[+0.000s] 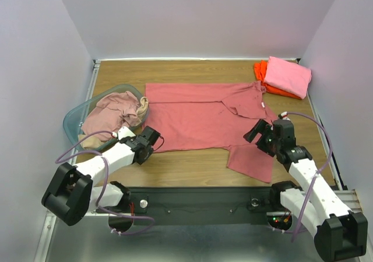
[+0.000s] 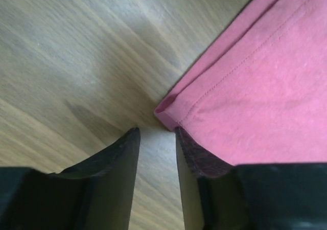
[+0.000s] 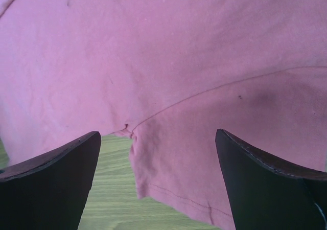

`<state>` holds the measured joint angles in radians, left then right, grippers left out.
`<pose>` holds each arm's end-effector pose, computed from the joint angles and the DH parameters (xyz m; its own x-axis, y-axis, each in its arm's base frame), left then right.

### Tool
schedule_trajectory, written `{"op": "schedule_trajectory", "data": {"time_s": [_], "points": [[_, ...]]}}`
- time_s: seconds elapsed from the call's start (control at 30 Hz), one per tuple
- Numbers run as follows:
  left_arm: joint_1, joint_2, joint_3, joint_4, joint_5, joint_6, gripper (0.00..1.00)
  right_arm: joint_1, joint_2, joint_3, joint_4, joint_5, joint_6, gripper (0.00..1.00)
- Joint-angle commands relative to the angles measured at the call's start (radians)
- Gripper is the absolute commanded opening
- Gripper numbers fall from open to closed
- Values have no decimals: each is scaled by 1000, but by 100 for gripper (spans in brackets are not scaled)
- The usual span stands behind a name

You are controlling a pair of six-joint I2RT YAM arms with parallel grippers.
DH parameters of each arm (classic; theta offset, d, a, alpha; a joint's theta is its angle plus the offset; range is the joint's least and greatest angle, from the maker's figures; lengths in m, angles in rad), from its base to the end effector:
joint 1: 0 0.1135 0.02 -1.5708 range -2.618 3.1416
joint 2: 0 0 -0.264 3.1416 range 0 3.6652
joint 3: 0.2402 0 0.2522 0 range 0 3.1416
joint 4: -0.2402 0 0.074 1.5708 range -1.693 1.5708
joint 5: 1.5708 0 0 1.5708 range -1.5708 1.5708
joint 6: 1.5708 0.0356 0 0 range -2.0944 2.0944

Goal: Fold and stack the t-shirts
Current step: Fold the tshirt

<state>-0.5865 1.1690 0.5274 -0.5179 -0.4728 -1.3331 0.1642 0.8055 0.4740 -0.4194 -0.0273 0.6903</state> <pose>0.1682 -0.0923 0.1611 -0.5113 -0.6991 -0.4998 -0.6616 0.6914 -0.2903 0.1660 0.0285 0.2061 -0.6356 0.5399 -0.5518 0.2875 0.8289 0.4799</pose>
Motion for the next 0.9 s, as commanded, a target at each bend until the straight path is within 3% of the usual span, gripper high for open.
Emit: {"op": "schedule_trajectory", "data": {"time_s": [0.0, 0.37, 0.63, 0.87], "points": [[40, 23, -12, 30, -47, 11, 41, -2, -38, -26, 11, -22, 20, 100], [66, -17, -35, 68, -32, 60, 45, -2, -55, -26, -33, -34, 21, 100], [68, -158, -64, 107, 22, 115, 47, -2, -66, -9, -55, -22, 20, 100], [112, -209, -63, 78, 11, 143, 55, -2, -78, -6, -59, -10, 15, 100]]}}
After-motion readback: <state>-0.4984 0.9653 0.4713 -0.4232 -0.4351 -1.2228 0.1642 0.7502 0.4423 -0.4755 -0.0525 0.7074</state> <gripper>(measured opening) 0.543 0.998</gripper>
